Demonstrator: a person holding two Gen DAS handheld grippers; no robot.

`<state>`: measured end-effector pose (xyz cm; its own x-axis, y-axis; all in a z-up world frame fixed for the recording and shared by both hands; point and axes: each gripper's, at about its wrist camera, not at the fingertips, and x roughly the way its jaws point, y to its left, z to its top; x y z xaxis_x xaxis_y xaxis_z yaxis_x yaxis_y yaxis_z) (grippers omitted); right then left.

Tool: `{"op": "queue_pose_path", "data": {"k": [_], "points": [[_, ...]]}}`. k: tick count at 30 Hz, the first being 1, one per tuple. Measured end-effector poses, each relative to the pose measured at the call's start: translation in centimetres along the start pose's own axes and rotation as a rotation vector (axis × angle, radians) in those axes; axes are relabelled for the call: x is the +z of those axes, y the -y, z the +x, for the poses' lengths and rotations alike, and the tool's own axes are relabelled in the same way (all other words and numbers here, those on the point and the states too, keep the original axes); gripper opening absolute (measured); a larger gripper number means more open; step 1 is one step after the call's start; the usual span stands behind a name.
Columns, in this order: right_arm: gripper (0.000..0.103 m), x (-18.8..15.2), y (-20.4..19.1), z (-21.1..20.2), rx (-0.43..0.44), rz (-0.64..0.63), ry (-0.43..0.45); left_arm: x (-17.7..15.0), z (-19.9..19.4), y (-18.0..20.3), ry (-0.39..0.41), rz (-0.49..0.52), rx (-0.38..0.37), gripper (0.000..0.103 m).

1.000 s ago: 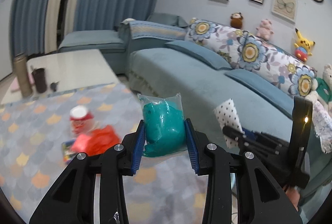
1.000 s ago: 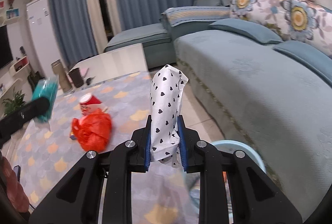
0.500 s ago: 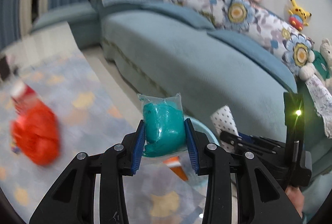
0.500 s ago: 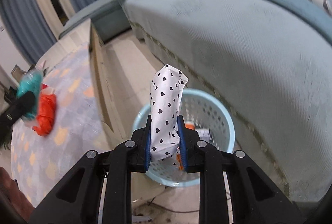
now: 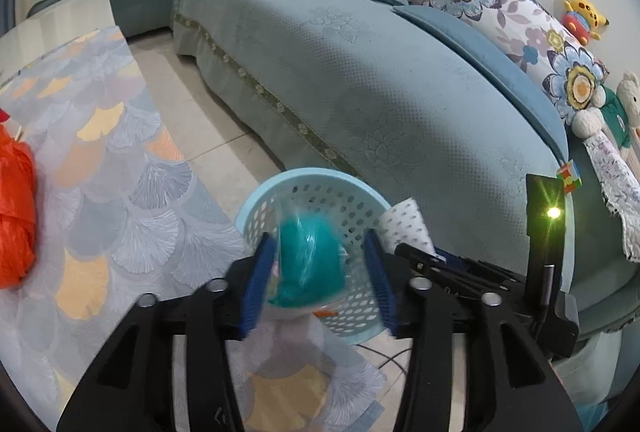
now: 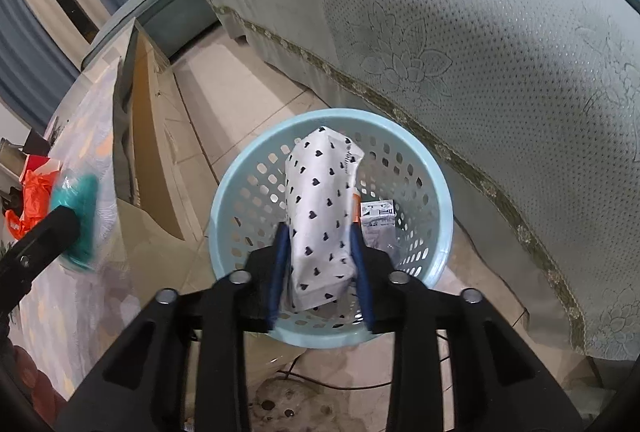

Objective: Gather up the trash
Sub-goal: 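Carry teal package and heart-print box over the wastebasket and open both tools, then grasp the pink package with the left tool while the right tool grasps the red plastic bag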

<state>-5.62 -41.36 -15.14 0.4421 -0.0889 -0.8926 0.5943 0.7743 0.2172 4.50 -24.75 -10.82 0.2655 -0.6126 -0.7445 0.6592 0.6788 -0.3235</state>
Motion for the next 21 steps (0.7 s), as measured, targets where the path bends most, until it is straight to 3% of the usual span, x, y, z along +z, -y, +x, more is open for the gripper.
{"op": "queue_pose_path", "data": {"k": [2, 13, 21], "points": [[0.043, 0.0, 0.0, -0.1, -0.009, 0.001, 0.009, 0.1, -0.3, -0.2, 0.008, -0.008, -0.004, 0.052], [0.043, -0.1, -1.3, -1.0, -0.017, -0.031, 0.029, 0.2, -2.3, -0.8, 0.059, -0.008, 0.012, 0.053], [0.043, 0.2, -5.8, -4.3, 0.049, -0.109, 0.108, 0.4, -7.0, -2.7, 0.144, -0.047, 0.023, 0.053]]}}
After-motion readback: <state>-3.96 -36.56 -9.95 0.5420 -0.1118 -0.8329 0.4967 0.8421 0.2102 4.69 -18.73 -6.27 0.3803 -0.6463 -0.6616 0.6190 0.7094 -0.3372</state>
